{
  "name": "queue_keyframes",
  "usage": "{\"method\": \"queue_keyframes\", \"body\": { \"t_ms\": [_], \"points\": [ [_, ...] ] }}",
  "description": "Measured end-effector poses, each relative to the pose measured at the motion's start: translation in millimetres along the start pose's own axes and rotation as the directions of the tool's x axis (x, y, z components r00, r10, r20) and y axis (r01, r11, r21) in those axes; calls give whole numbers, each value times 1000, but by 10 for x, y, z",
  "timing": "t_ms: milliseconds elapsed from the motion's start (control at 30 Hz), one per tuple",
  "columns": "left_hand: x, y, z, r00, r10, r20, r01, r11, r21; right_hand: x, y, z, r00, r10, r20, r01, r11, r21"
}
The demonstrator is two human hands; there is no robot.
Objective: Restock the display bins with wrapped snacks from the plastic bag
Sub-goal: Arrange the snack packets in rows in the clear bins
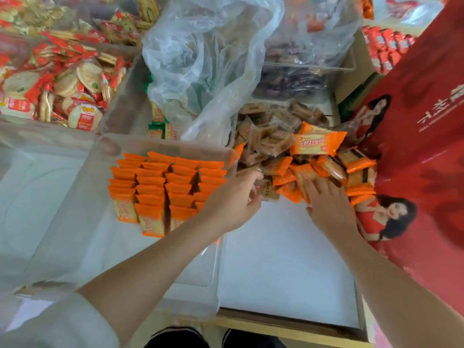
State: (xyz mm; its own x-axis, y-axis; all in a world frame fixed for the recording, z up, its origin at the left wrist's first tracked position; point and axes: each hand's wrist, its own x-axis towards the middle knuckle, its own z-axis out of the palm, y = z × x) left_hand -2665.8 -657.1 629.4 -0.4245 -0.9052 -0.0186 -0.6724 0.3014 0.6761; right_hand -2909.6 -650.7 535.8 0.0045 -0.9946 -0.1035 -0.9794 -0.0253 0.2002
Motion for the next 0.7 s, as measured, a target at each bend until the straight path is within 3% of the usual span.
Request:
{"method": "queue_keyframes", "body": {
  "t_ms": [100,200,300,367,467,567,700],
  "points": [
    [274,90,230,999,50,-12,-49,998,48,25,67,-1,982,-25,-189,38,997,65],
    [643,86,475,997,-68,31,63,990,125,-58,205,-191,928,-87,-364,158,973,171],
    [953,42,740,985,-171,31,154,943,295,-186,370,-547,914,70,-401,98,919,383],
    [1060,41,892,966,-256,-23,244,883,402,-236,447,-668,927,239,-289,0,771,636],
    [1102,46,1082,960,-255,-117,277,789,548,-297,431,-608,919,392,-36,-131,391,911],
    [1149,22,1158,959,-242,-145,280,756,592,-351,402,-478,902,411,132,-214,159,964],
    [1131,19,1123,976,-155,-155,218,765,606,-424,406,-446,893,404,198,-214,-8,977]
  ]
}}
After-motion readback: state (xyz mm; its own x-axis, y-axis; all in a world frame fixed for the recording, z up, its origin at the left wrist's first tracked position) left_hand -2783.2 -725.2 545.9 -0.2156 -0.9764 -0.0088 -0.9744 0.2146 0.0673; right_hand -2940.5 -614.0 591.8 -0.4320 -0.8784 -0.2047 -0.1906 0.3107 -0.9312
